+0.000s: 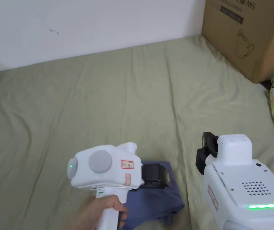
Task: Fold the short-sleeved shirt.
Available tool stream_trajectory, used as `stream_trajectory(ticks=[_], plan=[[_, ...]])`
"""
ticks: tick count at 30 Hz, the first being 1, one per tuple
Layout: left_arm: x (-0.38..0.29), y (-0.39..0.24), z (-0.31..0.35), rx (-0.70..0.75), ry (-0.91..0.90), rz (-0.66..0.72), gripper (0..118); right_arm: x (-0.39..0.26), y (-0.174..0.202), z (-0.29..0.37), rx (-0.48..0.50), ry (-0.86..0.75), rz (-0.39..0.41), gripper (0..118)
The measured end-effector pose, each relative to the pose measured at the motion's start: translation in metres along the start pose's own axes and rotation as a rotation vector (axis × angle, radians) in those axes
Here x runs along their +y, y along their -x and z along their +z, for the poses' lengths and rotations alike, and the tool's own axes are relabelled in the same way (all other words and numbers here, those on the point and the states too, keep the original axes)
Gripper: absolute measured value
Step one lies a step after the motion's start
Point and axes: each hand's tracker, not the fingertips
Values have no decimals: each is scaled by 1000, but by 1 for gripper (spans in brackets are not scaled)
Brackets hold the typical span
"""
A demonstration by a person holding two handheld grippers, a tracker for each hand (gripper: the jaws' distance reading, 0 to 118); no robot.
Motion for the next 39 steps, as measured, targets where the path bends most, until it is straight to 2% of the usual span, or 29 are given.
stream_trajectory(ticks=[3,4,5,8,9,18,26,34,39], plan=[[7,14,28,21,-85,41,97,1,0,-1,4,1,-11,0],[7,20,35,32,-109,57,95,1,0,-1,5,-1,-11,0],[7,28,41,51,-123,74,87,2,1,-1,7,-3,-6,0],[6,47,45,91,-120,91,9,1,3,0,12,-4,10,0],[3,53,42,108,-108,102,3,0,3,0,17,-1,8,0],[-11,39,-23,111,-6,128,2,-5,1,-1,22,28,21,0],[-4,-14,-65,116,47,-15,2,-5,-6,-1,8,27,18,0],[-7,-43,-86,90,71,-68,2,-6,-16,-1,-9,42,25,0],[-12,-36,-83,7,75,-61,2,-4,-18,1,-15,47,25,0]])
